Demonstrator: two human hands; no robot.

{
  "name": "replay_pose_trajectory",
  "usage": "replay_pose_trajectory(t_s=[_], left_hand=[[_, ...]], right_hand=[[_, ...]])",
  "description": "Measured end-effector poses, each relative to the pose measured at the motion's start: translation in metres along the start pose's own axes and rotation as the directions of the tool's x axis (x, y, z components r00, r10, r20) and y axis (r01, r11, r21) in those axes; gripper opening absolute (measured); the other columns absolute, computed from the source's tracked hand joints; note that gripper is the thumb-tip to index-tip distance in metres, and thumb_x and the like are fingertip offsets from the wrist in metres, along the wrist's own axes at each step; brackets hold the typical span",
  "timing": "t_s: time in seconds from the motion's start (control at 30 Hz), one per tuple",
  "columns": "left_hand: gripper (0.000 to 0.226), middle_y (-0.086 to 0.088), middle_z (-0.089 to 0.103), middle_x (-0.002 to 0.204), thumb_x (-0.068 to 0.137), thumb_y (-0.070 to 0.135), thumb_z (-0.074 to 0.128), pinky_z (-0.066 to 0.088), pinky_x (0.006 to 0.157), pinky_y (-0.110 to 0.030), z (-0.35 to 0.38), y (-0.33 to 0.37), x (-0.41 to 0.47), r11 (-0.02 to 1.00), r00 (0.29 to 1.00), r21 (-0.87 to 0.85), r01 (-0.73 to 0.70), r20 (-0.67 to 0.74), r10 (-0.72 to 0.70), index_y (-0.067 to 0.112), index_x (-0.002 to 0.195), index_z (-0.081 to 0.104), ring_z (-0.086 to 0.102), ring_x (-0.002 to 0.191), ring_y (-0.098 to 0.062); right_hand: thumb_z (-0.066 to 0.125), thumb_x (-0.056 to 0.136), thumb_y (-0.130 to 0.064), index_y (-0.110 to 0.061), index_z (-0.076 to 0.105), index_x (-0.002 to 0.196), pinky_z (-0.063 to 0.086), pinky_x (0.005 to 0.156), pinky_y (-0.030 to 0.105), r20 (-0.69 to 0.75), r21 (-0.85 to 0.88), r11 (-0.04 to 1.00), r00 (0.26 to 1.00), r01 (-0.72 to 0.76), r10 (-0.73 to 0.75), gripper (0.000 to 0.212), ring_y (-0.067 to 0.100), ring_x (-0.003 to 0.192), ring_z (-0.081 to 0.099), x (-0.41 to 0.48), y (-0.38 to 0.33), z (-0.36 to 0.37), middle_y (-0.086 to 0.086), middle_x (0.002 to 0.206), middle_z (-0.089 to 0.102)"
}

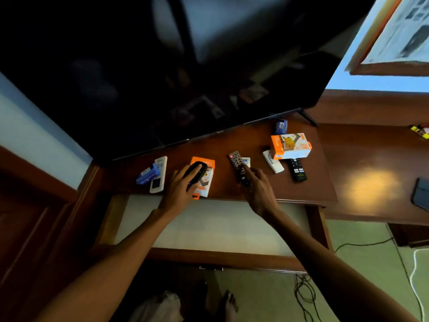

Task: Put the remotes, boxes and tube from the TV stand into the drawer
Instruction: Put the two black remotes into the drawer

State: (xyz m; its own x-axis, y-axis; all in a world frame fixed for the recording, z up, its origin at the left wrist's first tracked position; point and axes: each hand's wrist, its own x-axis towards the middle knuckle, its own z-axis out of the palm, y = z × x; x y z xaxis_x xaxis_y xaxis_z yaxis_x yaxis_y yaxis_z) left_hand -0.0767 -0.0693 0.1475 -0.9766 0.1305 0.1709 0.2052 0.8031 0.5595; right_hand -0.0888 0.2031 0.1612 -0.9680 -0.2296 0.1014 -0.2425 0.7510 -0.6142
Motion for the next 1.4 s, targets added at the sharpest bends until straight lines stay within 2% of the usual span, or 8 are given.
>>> replay_pose_trajectory(t_s=[0.13,0.3,0.47,0.67,0.73,0.9,1.13,1.4], left_hand=[[0.058,-0.003,0.040,0.150,0.096,0.028,0.057,0.039,0.109,-0.035,-0.025,-0.022,-0.049,0.995,0.992,0.007,0.096,-0.088,-0.095,0.032,0.149,0.034,0.036,0.138,-0.023],[0.062,-0.006,0.045,0.146,0.092,0.020,0.063,0.047,0.103,-0.040,-0.065,-0.067,-0.107,0.969,0.958,-0.022,0.245,-0.148,-0.246,0.027,0.148,0.038,0.046,0.131,-0.023],[0.068,-0.006,0.047,0.146,0.087,0.011,0.069,0.044,0.108,-0.045,-0.079,-0.112,-0.137,0.936,0.925,-0.054,0.347,-0.148,-0.351,0.027,0.146,0.040,0.042,0.136,-0.024],[0.066,-0.004,0.049,0.144,0.088,0.010,0.067,0.042,0.108,-0.036,-0.066,-0.155,-0.138,0.949,0.950,-0.050,0.312,0.003,-0.312,0.025,0.146,0.041,0.044,0.133,-0.021],[0.069,-0.003,0.047,0.146,0.088,0.011,0.067,0.043,0.108,-0.040,-0.056,-0.170,-0.134,0.952,0.951,-0.041,0.304,0.076,-0.300,0.030,0.147,0.038,0.043,0.134,-0.022],[0.072,-0.005,0.044,0.144,0.086,0.006,0.064,0.043,0.106,-0.048,-0.026,-0.198,-0.120,0.948,0.915,-0.019,0.319,0.267,-0.303,0.034,0.146,0.036,0.041,0.132,-0.026],[0.075,-0.012,0.029,0.152,0.091,0.010,0.061,0.040,0.107,-0.044,0.002,-0.230,-0.109,0.938,0.837,0.115,0.328,0.425,-0.345,0.042,0.149,0.025,0.034,0.133,-0.035],[0.069,-0.015,0.022,0.154,0.095,0.031,0.057,0.046,0.100,-0.047,0.004,-0.243,-0.104,0.856,0.766,0.406,0.321,0.420,-0.486,0.036,0.152,0.019,0.032,0.135,-0.036]], right_hand=[[0.063,0.088,-0.020,-0.026,0.025,0.151,0.052,0.093,0.050,0.089,0.094,0.986,0.985,0.138,-0.146,0.074,0.033,0.118,0.049,-0.002,-0.061,0.027,0.017,0.136,0.047],[0.061,0.090,-0.033,-0.029,0.021,0.151,0.052,0.097,0.047,0.239,0.088,0.969,0.939,0.232,-0.247,0.073,0.031,0.126,0.047,-0.009,-0.113,0.081,0.011,0.144,0.041],[0.064,0.088,-0.029,-0.029,0.025,0.150,0.049,0.094,0.037,0.379,0.034,0.948,0.873,0.317,-0.306,0.074,0.027,0.120,0.050,-0.018,-0.135,0.134,0.007,0.140,0.044],[0.065,0.087,-0.023,-0.030,0.028,0.149,0.053,0.089,0.045,0.518,-0.056,0.959,0.829,0.277,-0.209,0.073,0.029,0.122,0.048,-0.024,-0.129,0.191,0.005,0.143,0.042],[0.064,0.088,-0.022,-0.029,0.028,0.149,0.053,0.087,0.044,0.537,-0.104,0.967,0.832,0.231,-0.141,0.071,0.028,0.121,0.048,-0.027,-0.124,0.202,0.006,0.143,0.042],[0.063,0.089,-0.021,-0.020,0.037,0.145,0.051,0.084,0.041,0.534,-0.202,0.978,0.843,0.050,0.067,0.062,0.032,0.118,0.050,-0.028,-0.107,0.228,0.009,0.142,0.044],[0.059,0.091,-0.024,-0.012,0.040,0.139,0.050,0.076,0.043,0.496,-0.300,0.951,0.839,-0.077,0.224,0.054,0.036,0.114,0.049,-0.018,-0.106,0.269,0.013,0.137,0.044],[0.057,0.091,-0.023,-0.010,0.039,0.140,0.051,0.070,0.044,0.469,-0.294,0.945,0.841,-0.140,0.270,0.054,0.039,0.106,0.051,-0.007,-0.125,0.311,0.018,0.130,0.045]])
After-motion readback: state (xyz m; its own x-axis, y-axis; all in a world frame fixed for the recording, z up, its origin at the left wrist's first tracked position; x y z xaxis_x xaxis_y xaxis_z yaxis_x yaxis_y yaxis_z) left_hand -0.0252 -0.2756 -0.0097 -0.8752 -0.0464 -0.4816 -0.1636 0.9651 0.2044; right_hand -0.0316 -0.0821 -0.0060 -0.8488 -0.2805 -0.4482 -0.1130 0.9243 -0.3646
